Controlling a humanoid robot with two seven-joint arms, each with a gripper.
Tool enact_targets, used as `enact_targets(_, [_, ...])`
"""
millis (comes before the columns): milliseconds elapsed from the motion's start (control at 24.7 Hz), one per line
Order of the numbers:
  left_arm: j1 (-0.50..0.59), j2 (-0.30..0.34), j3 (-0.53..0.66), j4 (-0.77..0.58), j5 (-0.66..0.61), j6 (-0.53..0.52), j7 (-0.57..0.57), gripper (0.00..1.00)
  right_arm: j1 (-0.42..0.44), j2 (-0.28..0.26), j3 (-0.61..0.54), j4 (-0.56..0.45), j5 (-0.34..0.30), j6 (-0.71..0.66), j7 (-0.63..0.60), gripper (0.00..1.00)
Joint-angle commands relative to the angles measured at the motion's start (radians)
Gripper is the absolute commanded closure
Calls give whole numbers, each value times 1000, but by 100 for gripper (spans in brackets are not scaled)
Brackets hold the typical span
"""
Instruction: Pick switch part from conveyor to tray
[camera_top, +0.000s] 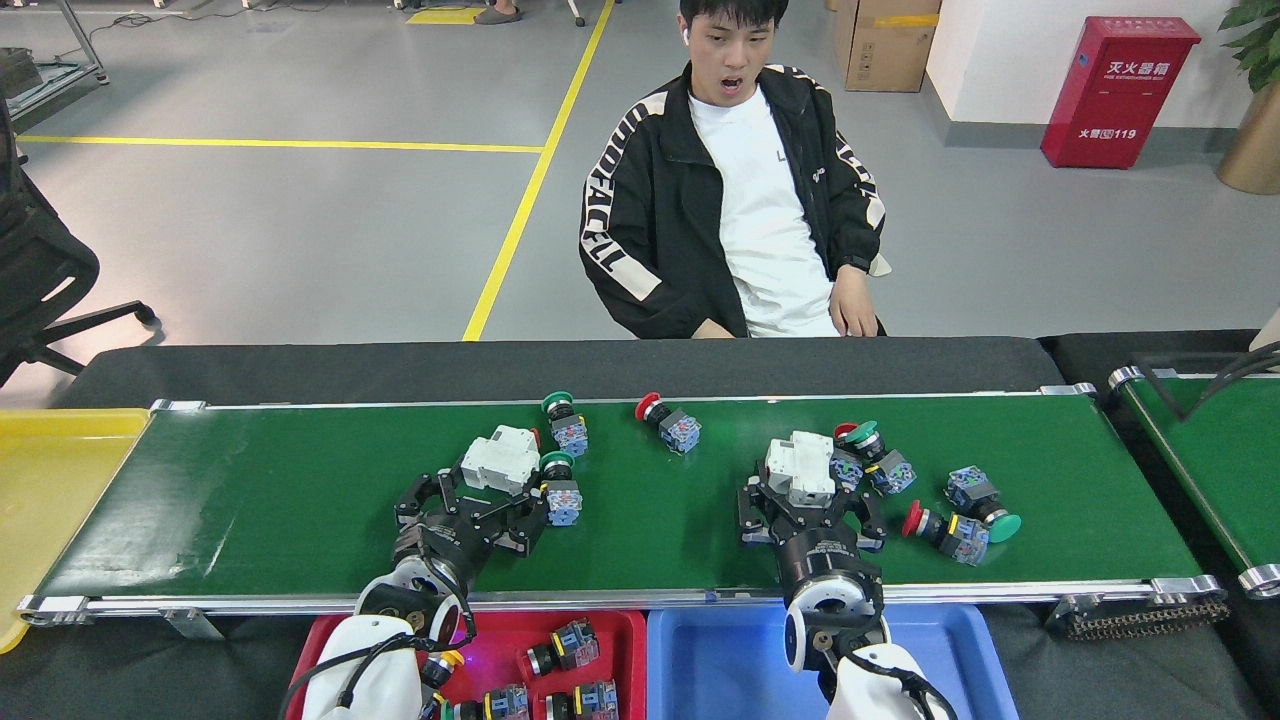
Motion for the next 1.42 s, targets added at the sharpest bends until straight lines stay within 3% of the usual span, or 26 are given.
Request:
enact_targets(0, [46,45,51,-87,34,-65,-12,84,60,-35,-1,-142,-1,-107,38,83])
enact_targets(81, [141,80,103,-191,84,-131,-19,84,162,-87,-10,-263,-2,-212,67,83])
enact_targets(243, [353,102,222,-371,117,-209,-21,84,282,-196,-105,-316,-16,-339,58,82])
enact_targets(325, [432,97,255,-438,133,-245,-21,84,370,-268,-174,-316,-91,-494,39,81])
enact_targets(446, [518,91,272,-521,144,-258,-19,84,471,-349,-378,-313,-265,-851,-31,81])
enact_targets(487, [534,91,275,-547,146,-263,-19,84,502,-351,-447,-302,-289,-988,-33,81])
enact_targets(527, [547,90,274,-573,150,-265,-19,84,520,-348,-510,-290,-297,-1040,-31,81])
enact_targets(568, [570,91,269,-607,155,-274,-18,84,525,-333,-562,-279,-297,-1040,-30,82])
enact_targets(690, [586,87,265,-626,158,-355,-18,84,528,-294,-576,-262,-294,-1040,-5,78])
enact_targets(730, [583,94,260,-626,156,-393,-18,84,523,-283,-582,-253,-294,-1040,10,43])
enact_targets(771, [577,96,245,-626,155,-433,-16,85,520,-265,-584,-248,-295,-1040,21,0])
enact_targets(892, [546,99,186,-626,153,-548,-12,84,515,-228,-584,-250,-297,-1040,49,0])
enact_targets(1014, [468,94,82,-626,144,-548,-16,83,512,-211,-585,-253,-302,-1040,67,0])
enact_targets(1095, [400,96,-56,-626,121,-548,-18,82,506,-207,-587,-253,-302,-1040,67,0])
enact_targets(1257, [299,71,-332,-583,-20,-548,-16,82,486,-198,-593,-254,-303,-1040,67,0])
enact_targets(1339, [290,22,-426,-538,-132,-548,-15,80,486,-196,-594,-254,-303,-1040,67,0])
enact_targets(1379, [290,-8,-458,-515,-196,-548,-13,74,486,-196,-594,-254,-303,-1040,67,0])
